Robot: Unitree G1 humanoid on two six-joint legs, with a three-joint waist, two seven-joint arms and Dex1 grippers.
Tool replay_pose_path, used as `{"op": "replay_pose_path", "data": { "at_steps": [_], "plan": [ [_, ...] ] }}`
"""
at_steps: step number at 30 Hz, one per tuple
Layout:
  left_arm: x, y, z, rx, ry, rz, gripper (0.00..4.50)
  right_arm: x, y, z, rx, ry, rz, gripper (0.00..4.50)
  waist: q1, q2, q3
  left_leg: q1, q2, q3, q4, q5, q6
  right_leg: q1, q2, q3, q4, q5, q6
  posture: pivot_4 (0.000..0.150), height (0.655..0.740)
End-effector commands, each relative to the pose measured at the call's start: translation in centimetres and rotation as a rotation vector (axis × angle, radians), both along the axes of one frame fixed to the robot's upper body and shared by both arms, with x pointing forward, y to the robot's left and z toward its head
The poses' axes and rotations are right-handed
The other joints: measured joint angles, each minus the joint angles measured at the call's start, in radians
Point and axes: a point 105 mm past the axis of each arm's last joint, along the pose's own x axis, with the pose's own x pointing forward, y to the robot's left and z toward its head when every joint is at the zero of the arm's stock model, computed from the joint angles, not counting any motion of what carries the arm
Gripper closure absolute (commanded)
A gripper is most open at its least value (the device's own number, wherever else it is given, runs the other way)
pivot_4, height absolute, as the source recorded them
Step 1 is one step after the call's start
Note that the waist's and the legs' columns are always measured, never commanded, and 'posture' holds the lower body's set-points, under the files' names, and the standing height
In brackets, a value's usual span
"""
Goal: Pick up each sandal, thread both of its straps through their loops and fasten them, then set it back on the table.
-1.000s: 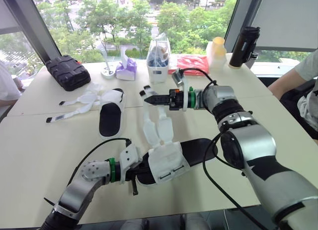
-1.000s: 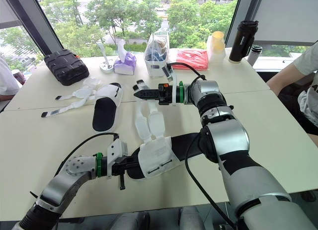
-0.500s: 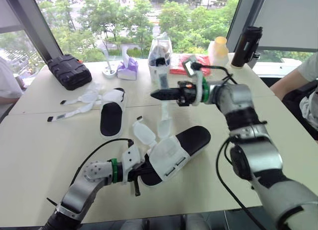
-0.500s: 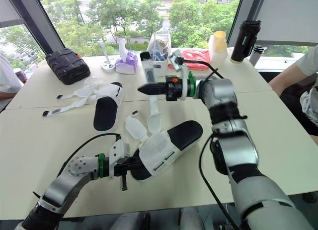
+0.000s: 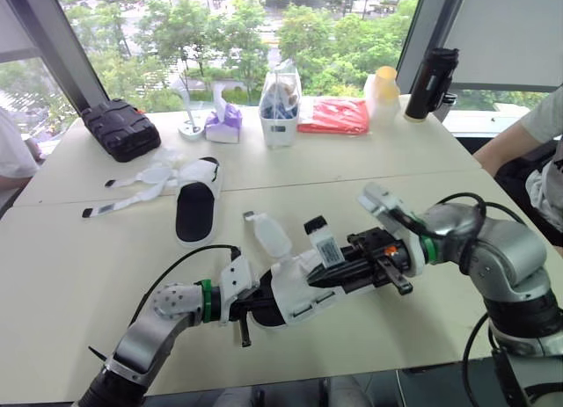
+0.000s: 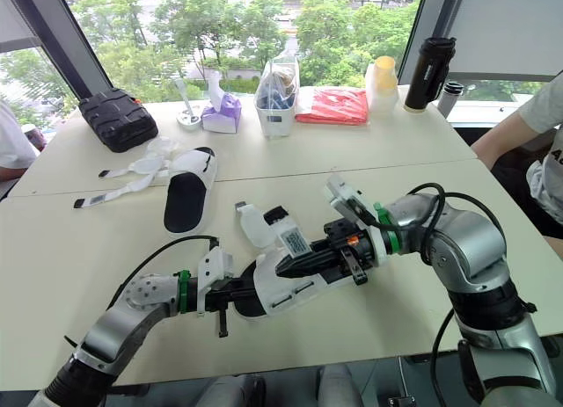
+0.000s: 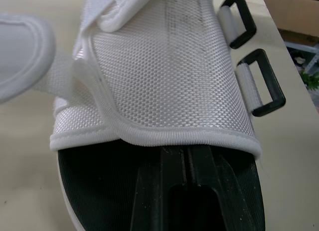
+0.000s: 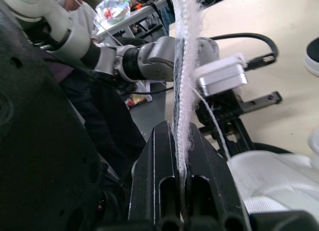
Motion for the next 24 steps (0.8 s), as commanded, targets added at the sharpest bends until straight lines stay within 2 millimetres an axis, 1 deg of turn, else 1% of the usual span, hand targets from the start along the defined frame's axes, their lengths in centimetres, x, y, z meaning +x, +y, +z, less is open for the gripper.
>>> {"op": "replay_pose_path", "data": {
  "at_steps": [1, 4, 5, 7, 8, 11, 13, 14, 15, 17, 19, 21, 24],
  "plan": [
    [-0.2, 0.4, -1.0, 0.024, 0.047, 0.002, 4.50, -1.7, 0.0, -0.8, -0.042, -0.045, 0.092, 4.43, 0.000, 0.000, 0.000, 0.000, 0.000, 0.000, 0.000, 0.000, 0.000, 0.000, 0.000, 0.000, -0.001, 0.000, 0.000, 0.150, 0.7400],
    [-0.2, 0.4, -0.9, 0.026, 0.049, 0.001, 4.50, -1.9, -0.4, -2.6, -0.104, -0.089, 0.111, 4.43, 0.000, -0.001, 0.000, 0.000, 0.000, 0.000, 0.000, 0.000, 0.000, 0.001, 0.000, 0.000, -0.001, 0.000, 0.000, 0.150, 0.7400],
    [-0.3, 0.4, -0.9, 0.027, 0.049, 0.001, 4.50, -1.8, -0.4, -2.9, -0.112, -0.114, 0.120, 4.20, -0.001, -0.001, 0.000, 0.001, 0.000, 0.000, 0.000, 0.000, 0.000, 0.002, 0.000, 0.000, -0.001, 0.000, 0.000, 0.150, 0.7400],
    [-0.3, 0.4, -0.9, 0.027, 0.051, 0.000, 4.50, -1.8, -0.3, -3.6, -0.132, -0.158, 0.142, 3.53, -0.003, -0.001, 0.000, 0.001, 0.001, 0.000, 0.000, 0.000, 0.000, 0.002, 0.000, 0.000, -0.001, 0.000, 0.000, 0.150, 0.7400],
    [-0.3, 0.5, -0.9, 0.027, 0.051, 0.000, 4.50, -1.8, -0.5, -4.1, -0.162, -0.208, 0.165, 3.08, -0.003, -0.001, 0.000, 0.001, 0.001, 0.000, 0.000, 0.000, 0.000, 0.002, 0.000, 0.000, -0.001, 0.000, 0.000, 0.150, 0.7400],
    [-0.4, 0.5, -0.9, 0.028, 0.053, -0.001, 4.50, -1.8, -1.2, -5.4, -0.232, -0.314, 0.228, 1.64, -0.002, -0.001, 0.000, 0.002, 0.001, 0.000, 0.000, 0.000, 0.000, 0.003, 0.000, 0.000, -0.001, 0.000, 0.000, 0.150, 0.7400],
    [-0.5, 0.6, -0.9, 0.030, 0.055, -0.002, 4.50, -1.7, -2.4, -6.5, -0.319, -0.414, 0.296, 0.57, -0.002, -0.001, 0.000, 0.002, 0.001, 0.000, 0.000, 0.000, 0.000, 0.003, 0.000, 0.000, -0.001, 0.000, 0.000, 0.150, 0.7400],
    [-0.5, 0.5, -0.9, 0.030, 0.056, -0.002, 4.50, -1.5, -2.9, -6.9, -0.351, -0.450, 0.321, 0.11, -0.002, -0.001, 0.000, 0.002, 0.001, 0.000, 0.000, 0.000, 0.000, 0.003, 0.000, 0.000, -0.001, 0.000, 0.000, 0.150, 0.7400],
    [-0.6, 0.5, -0.9, 0.030, 0.057, -0.003, 4.50, -1.5, -3.4, -7.2, -0.370, -0.463, 0.338, 0.04, -0.002, -0.001, 0.000, 0.002, 0.001, 0.000, 0.000, 0.000, 0.000, 0.003, 0.000, 0.000, -0.001, 0.000, 0.000, 0.150, 0.7400],
    [-0.7, 0.5, -1.0, 0.031, 0.058, -0.006, 4.50, -1.6, -3.9, -7.4, -0.384, -0.467, 0.359, 0.04, -0.003, -0.001, 0.000, 0.003, 0.001, 0.000, 0.000, 0.000, 0.000, 0.004, 0.000, 0.000, -0.001, 0.000, 0.000, 0.150, 0.7400],
    [-0.9, 0.3, -1.0, 0.032, 0.059, -0.011, 4.50, -2.1, -4.9, -7.2, -0.399, -0.436, 0.363, 0.04, -0.002, -0.001, 0.000, 0.003, 0.001, 0.000, 0.000, 0.000, 0.000, 0.004, 0.000, 0.000, -0.001, 0.000, 0.000, 0.150, 0.7400],
    [-1.0, 0.2, -1.1, 0.031, 0.057, -0.012, 4.50, -2.2, -5.9, -6.8, -0.412, -0.403, 0.335, 0.04, -0.001, -0.001, 0.000, 0.003, 0.001, 0.000, 0.000, 0.000, 0.000, 0.004, 0.001, 0.000, -0.001, 0.000, 0.000, 0.150, 0.7400],
    [-1.3, 0.1, -1.0, 0.034, 0.048, -0.023, 4.50, -1.9, -6.7, -5.6, -0.393, -0.350, 0.259, 0.04, 0.001, -0.001, 0.000, 0.003, 0.001, 0.000, 0.001, 0.000, 0.000, 0.005, 0.000, 0.000, -0.002, 0.000, 0.000, 0.150, 0.7400]
  ]
}}
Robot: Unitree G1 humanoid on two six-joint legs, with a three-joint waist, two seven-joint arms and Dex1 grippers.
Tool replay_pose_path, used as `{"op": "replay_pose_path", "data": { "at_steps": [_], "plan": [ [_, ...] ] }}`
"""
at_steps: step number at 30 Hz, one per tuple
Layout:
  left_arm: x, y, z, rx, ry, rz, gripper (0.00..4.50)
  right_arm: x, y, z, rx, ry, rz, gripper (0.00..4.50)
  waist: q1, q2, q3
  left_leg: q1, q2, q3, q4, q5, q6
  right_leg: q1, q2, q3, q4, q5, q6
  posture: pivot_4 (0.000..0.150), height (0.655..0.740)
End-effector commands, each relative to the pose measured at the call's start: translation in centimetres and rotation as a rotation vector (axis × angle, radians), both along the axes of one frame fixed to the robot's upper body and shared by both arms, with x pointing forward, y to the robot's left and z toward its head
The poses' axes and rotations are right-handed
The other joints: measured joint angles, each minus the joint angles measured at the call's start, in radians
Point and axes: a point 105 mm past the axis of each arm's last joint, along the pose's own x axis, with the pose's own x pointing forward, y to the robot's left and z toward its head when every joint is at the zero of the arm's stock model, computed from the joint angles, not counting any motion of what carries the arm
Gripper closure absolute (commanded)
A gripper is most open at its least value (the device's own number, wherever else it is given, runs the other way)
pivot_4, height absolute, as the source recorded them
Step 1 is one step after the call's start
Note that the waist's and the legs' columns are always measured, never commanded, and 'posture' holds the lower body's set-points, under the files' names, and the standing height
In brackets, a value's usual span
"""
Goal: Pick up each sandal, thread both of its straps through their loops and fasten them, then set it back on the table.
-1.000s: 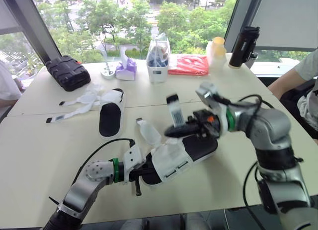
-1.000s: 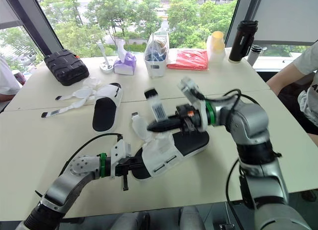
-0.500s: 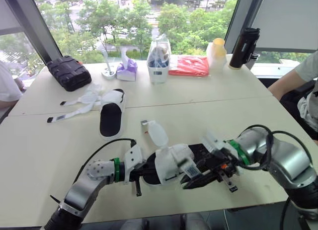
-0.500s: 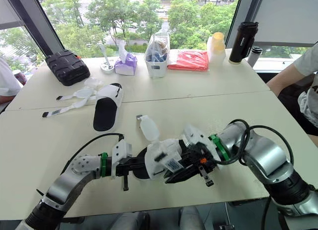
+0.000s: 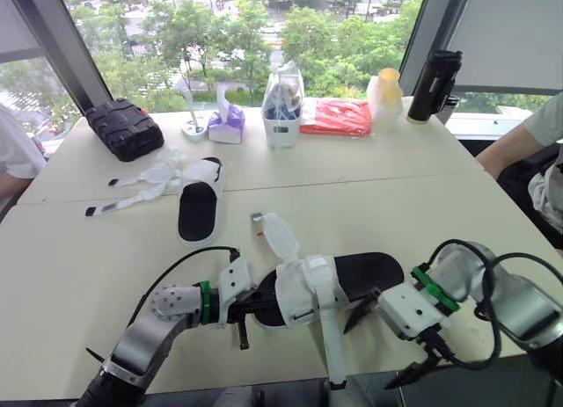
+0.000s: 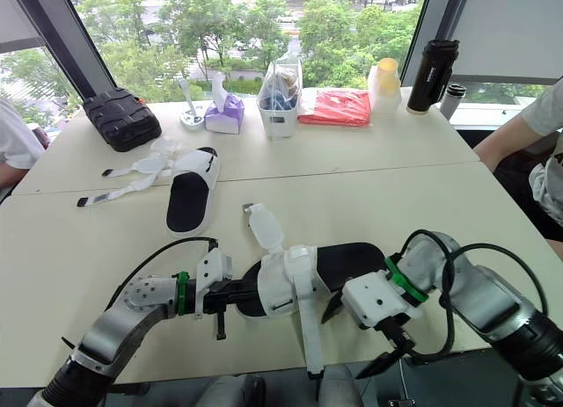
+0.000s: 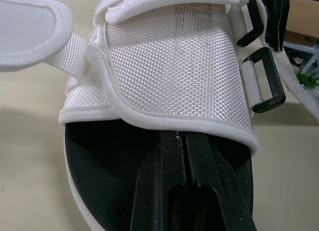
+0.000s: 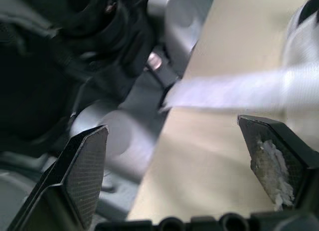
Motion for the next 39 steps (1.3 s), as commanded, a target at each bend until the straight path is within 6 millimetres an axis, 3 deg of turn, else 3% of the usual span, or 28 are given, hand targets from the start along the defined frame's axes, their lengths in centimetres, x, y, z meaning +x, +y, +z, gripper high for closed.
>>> {"op": "replay_pose_path", "data": {
  "at_steps": [1, 6, 10, 15, 26, 34, 37, 39],
  "plan": [
    [-1.1, -0.3, -0.8, 0.025, 0.027, -0.028, 4.50, 0.3, -0.5, 2.3, 0.068, 0.032, -0.090, 0.04, 0.000, 0.000, 0.000, 0.000, 0.000, 0.000, 0.000, 0.000, 0.000, 0.000, 0.000, 0.000, 0.000, 0.000, 0.000, 0.150, 0.7400],
    [-1.4, -0.6, -0.7, 0.045, -0.043, -0.052, 4.50, 0.1, -1.0, 3.0, 0.115, 0.240, -0.319, 0.04, 0.010, 0.000, 0.000, 0.000, 0.001, 0.000, 0.000, 0.000, 0.000, 0.000, 0.000, 0.000, 0.000, 0.000, 0.000, 0.150, 0.7400],
    [-2.5, -1.1, -1.1, 0.056, -0.077, -0.084, 4.50, -0.3, -1.1, 0.4, 0.105, 0.402, -0.488, 0.04, 0.021, 0.000, 0.000, 0.000, 0.001, 0.000, 0.000, 0.000, 0.000, 0.000, 0.000, 0.000, -0.001, 0.000, 0.000, 0.150, 0.7400],
    [-2.9, -1.3, -0.9, 0.041, -0.085, -0.073, 4.50, -0.3, 0.2, -1.9, 0.162, 0.598, -0.681, 0.04, 0.023, -0.001, 0.000, 0.000, 0.001, 0.000, 0.001, 0.000, 0.001, 0.001, 0.000, 0.000, -0.002, 0.000, 0.000, 0.150, 0.7400],
    [-2.3, -1.1, -0.3, 0.039, -0.113, -0.040, 4.50, -0.3, 3.6, -2.5, 0.242, 0.730, -0.775, 0.04, 0.022, -0.001, -0.001, 0.000, 0.000, 0.000, 0.001, 0.000, 0.001, 0.001, 0.000, 0.000, -0.002, 0.000, 0.000, 0.150, 0.7400],
    [-1.5, -1.1, 0.2, 0.029, -0.140, -0.012, 4.50, -0.5, 4.6, -3.0, 0.246, 0.765, -0.796, 0.04, 0.021, -0.001, -0.001, 0.000, 0.000, 0.000, 0.001, 0.000, 0.001, 0.001, 0.000, 0.000, -0.001, 0.000, 0.000, 0.150, 0.7400],
    [-1.3, -1.0, 0.4, 0.026, -0.143, -0.003, 4.50, -0.6, 4.5, -3.2, 0.239, 0.770, -0.804, 0.89, 0.021, -0.001, -0.001, 0.000, 0.000, 0.000, 0.001, 0.000, 0.001, 0.001, 0.001, 0.000, -0.001, 0.000, 0.000, 0.150, 0.7400],
    [-1.2, -1.0, 0.4, 0.028, -0.145, -0.002, 4.50, -0.6, 4.4, -3.1, 0.238, 0.773, -0.804, 1.90, 0.021, -0.001, -0.001, 0.000, 0.000, 0.000, 0.001, 0.000, 0.001, 0.001, 0.001, 0.000, -0.001, 0.000, 0.000, 0.150, 0.7400]
  ]
}}
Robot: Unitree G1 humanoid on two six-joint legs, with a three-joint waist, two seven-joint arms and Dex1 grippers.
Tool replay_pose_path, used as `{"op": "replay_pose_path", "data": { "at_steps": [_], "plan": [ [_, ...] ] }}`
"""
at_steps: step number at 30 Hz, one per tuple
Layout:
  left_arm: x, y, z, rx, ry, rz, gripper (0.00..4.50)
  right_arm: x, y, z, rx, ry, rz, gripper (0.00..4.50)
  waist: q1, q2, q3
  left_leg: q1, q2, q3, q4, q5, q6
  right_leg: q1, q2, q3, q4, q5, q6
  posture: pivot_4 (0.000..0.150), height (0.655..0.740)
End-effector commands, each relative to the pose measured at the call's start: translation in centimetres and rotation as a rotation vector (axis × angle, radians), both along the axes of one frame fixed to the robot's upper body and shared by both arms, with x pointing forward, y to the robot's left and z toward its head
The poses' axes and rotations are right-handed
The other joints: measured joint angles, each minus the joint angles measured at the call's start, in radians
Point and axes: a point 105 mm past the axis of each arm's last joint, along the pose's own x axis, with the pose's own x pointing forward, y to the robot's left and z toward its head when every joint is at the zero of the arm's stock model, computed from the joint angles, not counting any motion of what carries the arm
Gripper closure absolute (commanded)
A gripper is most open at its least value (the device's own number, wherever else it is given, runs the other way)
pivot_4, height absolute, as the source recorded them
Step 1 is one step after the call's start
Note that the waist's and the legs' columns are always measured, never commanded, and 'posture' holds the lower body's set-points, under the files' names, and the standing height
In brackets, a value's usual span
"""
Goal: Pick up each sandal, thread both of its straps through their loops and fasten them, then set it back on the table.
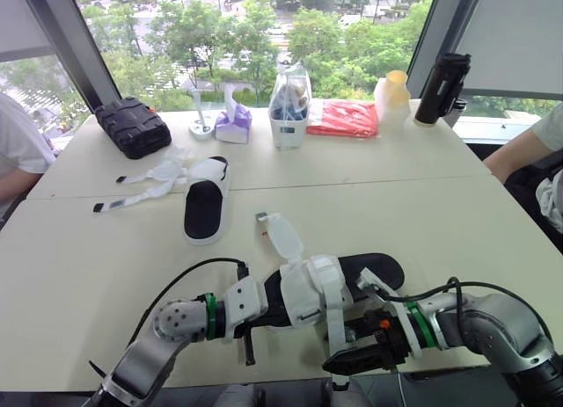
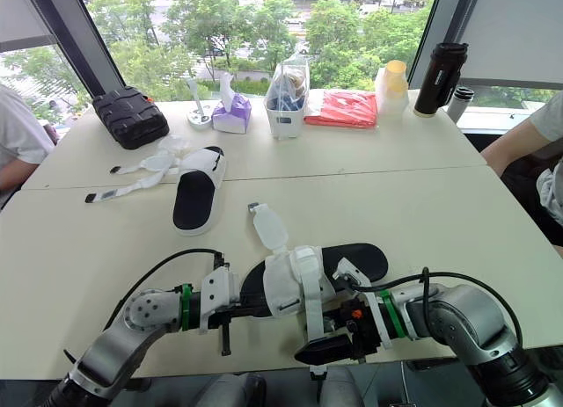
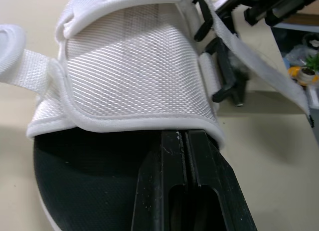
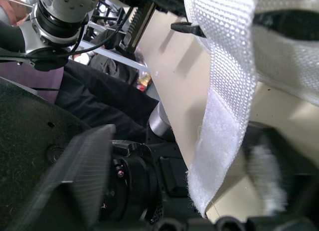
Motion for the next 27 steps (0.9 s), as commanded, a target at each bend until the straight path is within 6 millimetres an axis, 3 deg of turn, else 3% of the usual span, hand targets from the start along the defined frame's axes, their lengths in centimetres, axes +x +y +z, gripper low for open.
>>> {"op": "replay_pose_path", "data": {
  "at_steps": [1, 5, 9, 16, 22, 27],
  "plan": [
    [0.3, 0.2, 0.3, 0.000, -0.018, 0.014, 4.50, -0.4, 0.3, 0.5, 0.022, -0.009, 0.023, 2.36, 0.000, 0.000, 0.000, 0.000, 0.000, 0.000, 0.000, 0.000, 0.000, 0.000, 0.000, 0.000, 0.000, 0.000, 0.000, 0.150, 0.7400],
    [0.6, 0.4, 0.3, -0.003, -0.020, 0.030, 4.50, -0.7, 0.5, 0.6, 0.024, -0.008, 0.041, 4.46, 0.000, 0.000, 0.000, 0.000, 0.000, 0.000, 0.000, 0.000, 0.000, 0.000, 0.000, 0.000, 0.000, 0.000, 0.000, 0.150, 0.7400],
    [0.9, 0.3, 0.4, -0.014, -0.016, 0.040, 4.50, -0.7, 0.6, 1.0, 0.020, -0.050, 0.058, 4.46, 0.000, 0.000, 0.000, 0.000, 0.000, 0.000, 0.000, 0.000, 0.000, 0.000, 0.000, 0.000, 0.000, 0.000, 0.000, 0.150, 0.7400],
    [1.3, 0.4, 0.0, 0.019, -0.036, 0.035, 4.50, 2.2, 0.6, 7.5, 0.075, -0.227, 0.106, 4.46, -0.001, 0.000, 0.000, 0.000, 0.000, 0.000, 0.000, 0.000, 0.000, 0.000, 0.000, 0.000, 0.000, 0.000, 0.000, 0.150, 0.7400],
    [1.6, 0.4, -0.2, 0.027, -0.039, 0.022, 4.50, 5.5, 1.4, 11.0, 0.079, -0.262, 0.149, 4.46, -0.001, 0.000, 0.000, 0.000, 0.001, 0.000, 0.001, 0.000, 0.000, 0.000, 0.001, -0.001, 0.000, 0.000, 0.000, 0.150, 0.7400],
    [1.6, 0.1, -0.3, 0.029, -0.044, 0.016, 4.50, 8.1, 2.3, 11.5, 0.085, -0.234, 0.162, 4.46, 0.000, 0.000, 0.000, 0.000, 0.001, 0.000, 0.001, 0.000, 0.000, 0.000, 0.001, -0.001, 0.000, 0.000, 0.000, 0.150, 0.7400]
  ]
}}
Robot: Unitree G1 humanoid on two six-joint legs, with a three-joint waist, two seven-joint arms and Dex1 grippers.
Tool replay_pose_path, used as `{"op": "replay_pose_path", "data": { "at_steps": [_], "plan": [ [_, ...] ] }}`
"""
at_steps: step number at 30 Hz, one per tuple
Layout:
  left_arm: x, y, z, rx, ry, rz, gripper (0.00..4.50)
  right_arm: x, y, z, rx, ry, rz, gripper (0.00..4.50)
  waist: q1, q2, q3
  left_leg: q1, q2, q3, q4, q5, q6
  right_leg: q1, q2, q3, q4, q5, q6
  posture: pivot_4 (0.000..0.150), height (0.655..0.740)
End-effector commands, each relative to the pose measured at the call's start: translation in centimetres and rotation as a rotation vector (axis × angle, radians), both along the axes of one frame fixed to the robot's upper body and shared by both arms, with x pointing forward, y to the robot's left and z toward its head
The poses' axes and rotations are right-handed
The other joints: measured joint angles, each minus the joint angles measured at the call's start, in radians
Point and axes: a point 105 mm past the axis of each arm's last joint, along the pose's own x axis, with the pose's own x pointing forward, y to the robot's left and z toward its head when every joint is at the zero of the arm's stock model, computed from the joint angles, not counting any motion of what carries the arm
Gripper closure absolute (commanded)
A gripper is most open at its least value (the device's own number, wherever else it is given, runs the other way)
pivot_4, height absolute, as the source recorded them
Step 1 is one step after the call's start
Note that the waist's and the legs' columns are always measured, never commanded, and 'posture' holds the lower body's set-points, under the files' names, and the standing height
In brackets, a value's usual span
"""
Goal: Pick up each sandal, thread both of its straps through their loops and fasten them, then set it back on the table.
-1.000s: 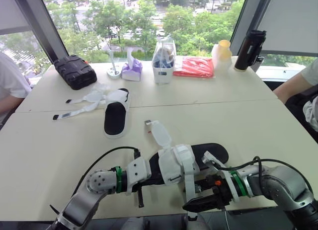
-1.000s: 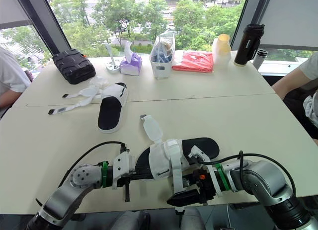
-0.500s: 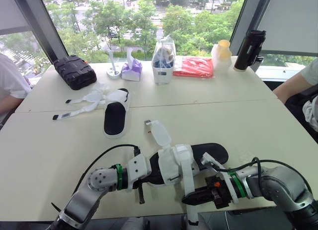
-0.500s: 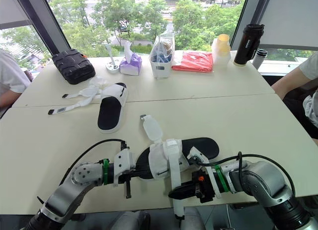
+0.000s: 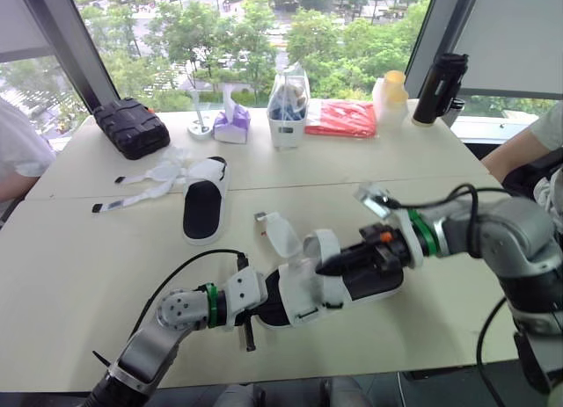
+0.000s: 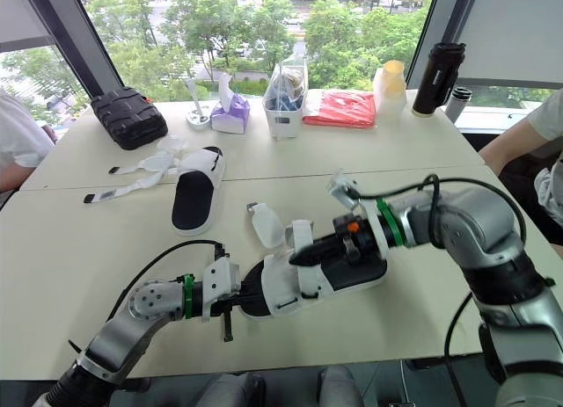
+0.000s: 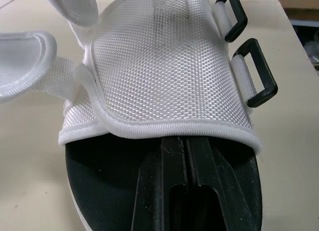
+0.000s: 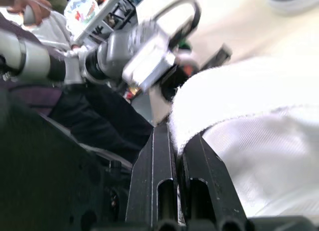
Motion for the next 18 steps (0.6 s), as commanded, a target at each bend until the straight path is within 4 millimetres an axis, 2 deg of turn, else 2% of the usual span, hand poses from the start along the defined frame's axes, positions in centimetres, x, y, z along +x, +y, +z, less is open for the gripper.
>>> {"op": "replay_pose_path", "data": {
  "at_steps": [1, 4, 10, 18],
  "plan": [
    [0.1, 0.0, -0.3, 0.018, -0.004, 0.006, 4.50, 1.2, 0.3, -0.1, 0.000, 0.014, 0.020, 4.46, 0.001, 0.000, 0.000, 0.000, 0.000, 0.000, 0.000, 0.000, 0.000, 0.000, 0.000, 0.000, 0.000, 0.000, 0.000, 0.150, 0.7400],
    [-0.1, -0.1, -0.4, 0.017, -0.002, 0.005, 4.50, 2.3, 0.3, -1.0, -0.032, 0.019, 0.030, 4.46, -0.001, 0.000, 0.000, -0.001, -0.001, 0.000, 0.000, 0.000, 0.000, -0.001, -0.001, 0.000, 0.000, 0.000, 0.000, 0.150, 0.7400],
    [-0.4, -0.1, -0.5, 0.022, 0.000, 0.005, 4.50, 2.4, -0.4, -2.3, -0.091, 0.020, 0.075, 4.46, 0.000, 0.000, 0.000, -0.001, -0.001, 0.000, 0.000, 0.000, 0.000, -0.001, -0.001, 0.000, 0.000, 0.000, 0.000, 0.150, 0.7400],
    [-0.3, 0.0, -0.6, 0.023, -0.004, 0.010, 4.50, 2.4, -0.9, -2.3, -0.111, 0.041, 0.088, 4.46, 0.000, 0.000, 0.000, -0.001, -0.001, -0.001, 0.000, 0.000, 0.000, -0.001, -0.001, 0.000, 0.000, 0.000, 0.000, 0.150, 0.7400]
  ]
}}
